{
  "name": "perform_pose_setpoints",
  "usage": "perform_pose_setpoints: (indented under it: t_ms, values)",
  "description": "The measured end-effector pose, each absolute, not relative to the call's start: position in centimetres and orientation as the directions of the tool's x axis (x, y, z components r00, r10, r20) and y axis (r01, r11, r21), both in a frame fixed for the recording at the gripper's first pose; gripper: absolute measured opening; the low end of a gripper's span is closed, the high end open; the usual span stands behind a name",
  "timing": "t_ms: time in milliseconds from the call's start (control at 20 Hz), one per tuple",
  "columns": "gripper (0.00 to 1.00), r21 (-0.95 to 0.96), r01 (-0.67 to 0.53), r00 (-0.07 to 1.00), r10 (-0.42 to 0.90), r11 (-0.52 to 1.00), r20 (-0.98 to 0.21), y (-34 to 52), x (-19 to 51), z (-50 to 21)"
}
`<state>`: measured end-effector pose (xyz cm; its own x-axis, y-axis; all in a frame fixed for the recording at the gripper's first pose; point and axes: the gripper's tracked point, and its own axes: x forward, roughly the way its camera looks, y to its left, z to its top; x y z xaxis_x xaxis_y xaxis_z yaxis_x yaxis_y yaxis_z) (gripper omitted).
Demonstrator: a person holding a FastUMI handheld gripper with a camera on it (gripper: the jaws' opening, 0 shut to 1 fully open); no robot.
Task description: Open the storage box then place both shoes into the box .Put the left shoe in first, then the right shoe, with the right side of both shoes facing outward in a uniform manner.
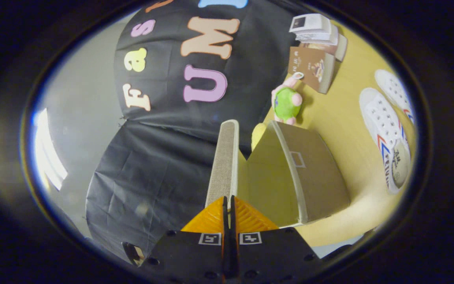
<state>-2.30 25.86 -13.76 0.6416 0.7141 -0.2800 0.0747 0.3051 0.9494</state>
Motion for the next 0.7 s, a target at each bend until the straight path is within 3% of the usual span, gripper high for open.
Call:
perform_pose_setpoints:
  t_ms: [700]
  values:
    - [0.03, 0.867, -0.226, 0.542, 0.797, 0.444, -0.267, 36.5, -2.0, -8.7]
